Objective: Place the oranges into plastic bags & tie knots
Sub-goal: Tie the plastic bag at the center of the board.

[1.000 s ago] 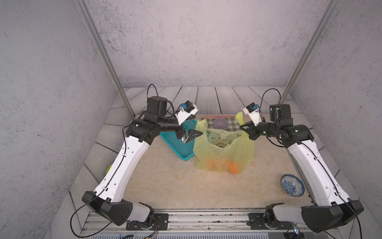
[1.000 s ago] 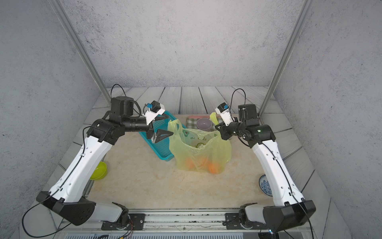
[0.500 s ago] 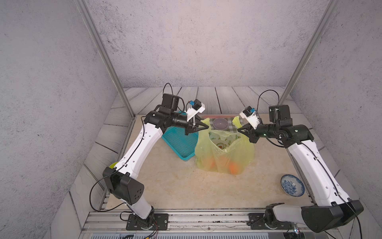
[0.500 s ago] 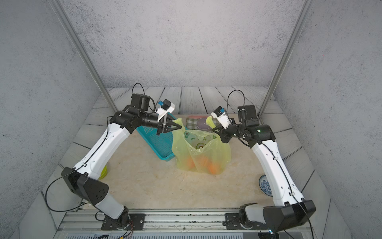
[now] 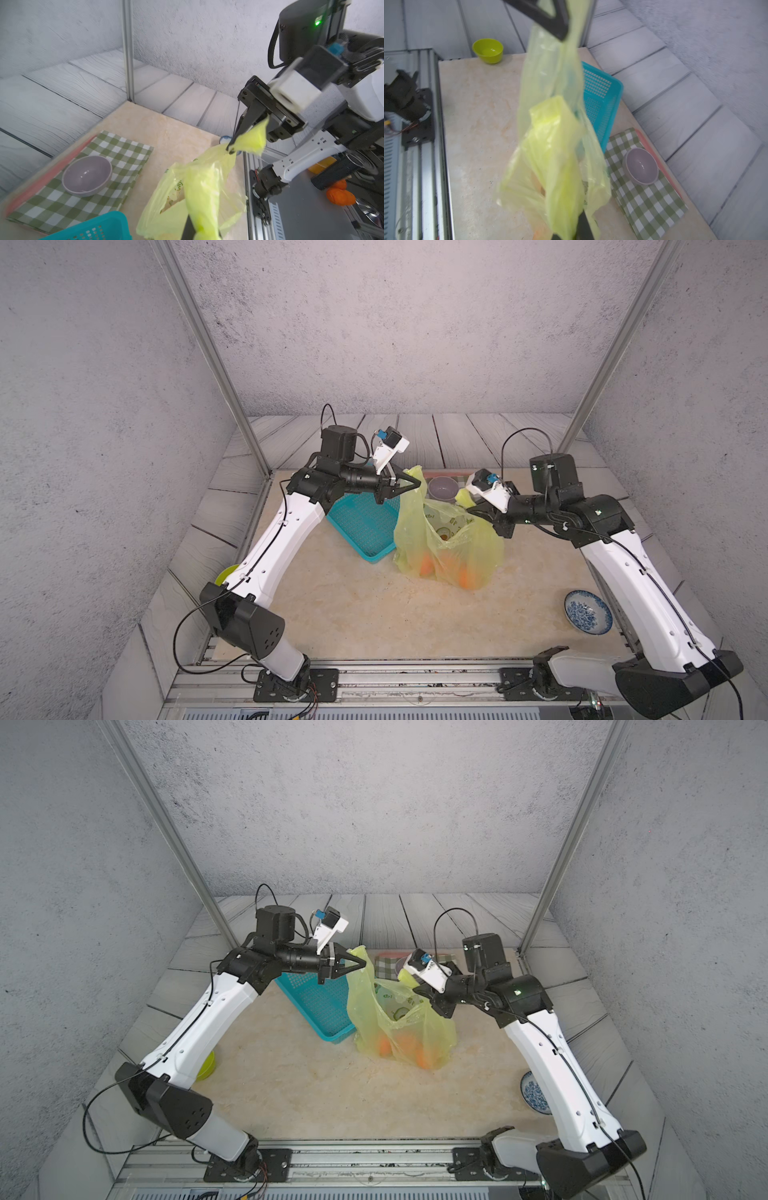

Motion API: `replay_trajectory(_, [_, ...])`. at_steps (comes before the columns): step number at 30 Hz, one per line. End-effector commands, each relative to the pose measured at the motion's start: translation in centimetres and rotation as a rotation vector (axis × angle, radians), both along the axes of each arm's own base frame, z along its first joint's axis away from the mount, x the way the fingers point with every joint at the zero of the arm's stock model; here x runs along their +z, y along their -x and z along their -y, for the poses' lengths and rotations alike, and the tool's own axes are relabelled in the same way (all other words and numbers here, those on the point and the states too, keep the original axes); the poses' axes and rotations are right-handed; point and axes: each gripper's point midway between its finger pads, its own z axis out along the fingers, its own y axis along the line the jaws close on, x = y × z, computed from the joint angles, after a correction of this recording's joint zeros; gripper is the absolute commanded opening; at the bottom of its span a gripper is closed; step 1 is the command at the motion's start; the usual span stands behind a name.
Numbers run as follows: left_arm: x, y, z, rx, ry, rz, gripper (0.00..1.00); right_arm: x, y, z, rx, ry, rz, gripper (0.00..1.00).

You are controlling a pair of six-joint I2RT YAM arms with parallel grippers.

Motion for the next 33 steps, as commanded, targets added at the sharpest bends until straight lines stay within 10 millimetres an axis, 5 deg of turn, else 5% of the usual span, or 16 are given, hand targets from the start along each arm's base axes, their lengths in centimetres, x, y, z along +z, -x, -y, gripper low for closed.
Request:
replay_trajectory(1, [-3.7,0.1,0.8,-0.036,-0.124,-0.107,0.0,-1.5,0.8,-0.7,0.094,0.1,0.016,0.08])
replay_trajectory(10, [-5.9,1.7,4.6,-0.19,-0.217,-0.143,0.0,-3.3,-0.6,-2.5,0.084,0.163,0.027,0.12])
replay_trajectory(12, [-6.3,1.3,4.7,-0.189,-0.227,-0.169,0.12,-3.7,-1.1,-2.2,0.046,0.169,0.041,0.15])
replay_trajectory(23, [-4.6,2.4,2.4,-0.195,-0.145,-0.121,0.67,-5.6,-0.4,-2.8,0.055,0.106,-0.074,0.22])
replay_trajectory(33, [-2.7,-0.2,-0.7,-0.067,-0.045,-0.07,0.77,-5.7,-0.3,-3.5,0.063,0.027,-0.129,0.07])
